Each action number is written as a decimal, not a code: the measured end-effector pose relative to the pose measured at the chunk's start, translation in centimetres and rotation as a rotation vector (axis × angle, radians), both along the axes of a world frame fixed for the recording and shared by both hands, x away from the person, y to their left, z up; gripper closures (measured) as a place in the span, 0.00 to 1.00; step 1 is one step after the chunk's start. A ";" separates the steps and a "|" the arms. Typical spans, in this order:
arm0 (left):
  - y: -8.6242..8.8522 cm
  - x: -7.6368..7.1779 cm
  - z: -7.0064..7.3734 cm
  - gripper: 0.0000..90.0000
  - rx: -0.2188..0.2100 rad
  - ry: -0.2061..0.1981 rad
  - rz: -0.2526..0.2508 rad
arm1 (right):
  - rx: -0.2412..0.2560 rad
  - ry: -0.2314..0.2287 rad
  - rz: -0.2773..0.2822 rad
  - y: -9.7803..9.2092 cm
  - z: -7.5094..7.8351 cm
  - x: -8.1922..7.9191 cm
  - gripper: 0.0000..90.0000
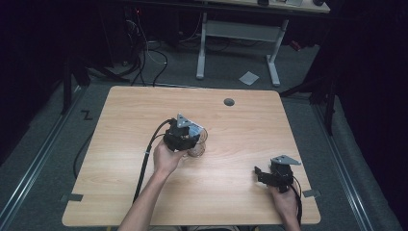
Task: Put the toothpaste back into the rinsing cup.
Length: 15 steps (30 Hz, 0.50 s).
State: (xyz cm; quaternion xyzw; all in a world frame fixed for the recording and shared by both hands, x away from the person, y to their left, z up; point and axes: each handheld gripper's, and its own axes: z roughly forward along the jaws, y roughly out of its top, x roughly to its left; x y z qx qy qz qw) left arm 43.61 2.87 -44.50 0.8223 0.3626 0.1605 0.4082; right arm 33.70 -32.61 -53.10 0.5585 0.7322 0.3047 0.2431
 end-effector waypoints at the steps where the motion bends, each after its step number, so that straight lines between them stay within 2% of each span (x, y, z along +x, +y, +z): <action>1: 0.0 -0.1 0.0 0.62 0.001 -0.002 -0.001 | 0.000 0.000 0.000 0.0 0.0 0.0 0.27; 15: 0.0 -0.5 0.0 0.58 0.001 0.000 -0.010 | 0.000 0.000 -0.001 0.0 0.0 0.0 0.27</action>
